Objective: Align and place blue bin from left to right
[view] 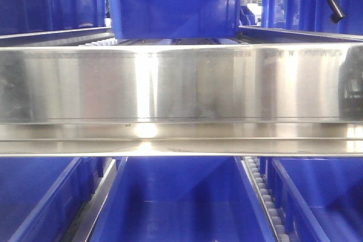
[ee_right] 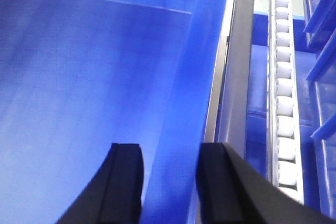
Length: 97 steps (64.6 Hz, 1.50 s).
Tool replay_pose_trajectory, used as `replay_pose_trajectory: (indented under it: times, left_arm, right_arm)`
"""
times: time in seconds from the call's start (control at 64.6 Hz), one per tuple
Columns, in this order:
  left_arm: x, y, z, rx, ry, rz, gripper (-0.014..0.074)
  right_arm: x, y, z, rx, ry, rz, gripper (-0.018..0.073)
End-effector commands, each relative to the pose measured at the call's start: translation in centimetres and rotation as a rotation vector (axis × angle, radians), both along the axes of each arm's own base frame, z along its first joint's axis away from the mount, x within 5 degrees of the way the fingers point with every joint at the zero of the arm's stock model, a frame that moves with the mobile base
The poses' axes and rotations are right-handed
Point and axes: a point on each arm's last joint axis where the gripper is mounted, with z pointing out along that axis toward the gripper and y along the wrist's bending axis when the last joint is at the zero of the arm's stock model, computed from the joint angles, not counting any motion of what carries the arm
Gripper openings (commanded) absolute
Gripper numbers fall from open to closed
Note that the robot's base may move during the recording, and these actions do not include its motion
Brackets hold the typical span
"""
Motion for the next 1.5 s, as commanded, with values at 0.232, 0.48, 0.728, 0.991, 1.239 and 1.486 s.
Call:
replay_pose_trajectory:
  times: [0.232,0.48,0.728,0.991,1.239,1.486]
  left_arm:
    - [-1.2,-0.3,2.1,-0.037,-0.110,-0.035,-0.0013]
    - [-1.2,-0.3,2.1,-0.037,-0.110,-0.035,-0.0013]
    - [-1.2,-0.3,2.1,-0.037,-0.110,-0.035,-0.0013]
    - [-1.1,-0.3,2.3,-0.042,-0.131,-0.038,-0.0013]
    - [-1.1,-0.3,2.3,-0.042,-0.131,-0.038,-0.0013]
    - [-1.1,-0.3,2.3,-0.041,-0.132,-0.037,-0.0013]
  right_arm:
    - [-0.3,-0.6,1.8,0.001,-0.117,-0.035,-0.0079]
    - [-0.3,-0.6,1.8,0.001,-0.117,-0.035,-0.0079]
    - [-0.1,-0.5,2.1,0.010,-0.159,-0.033,-0.0079]
    - [0.2,-0.4,2.6,0.026,-0.226,-0.029,-0.0079]
    - [0.4,-0.3,3.0,0.036,-0.269,-0.027,-0.0079]
    - [0.5,-0.3,3.3,0.044,-0.304,-0.025,-0.0079]
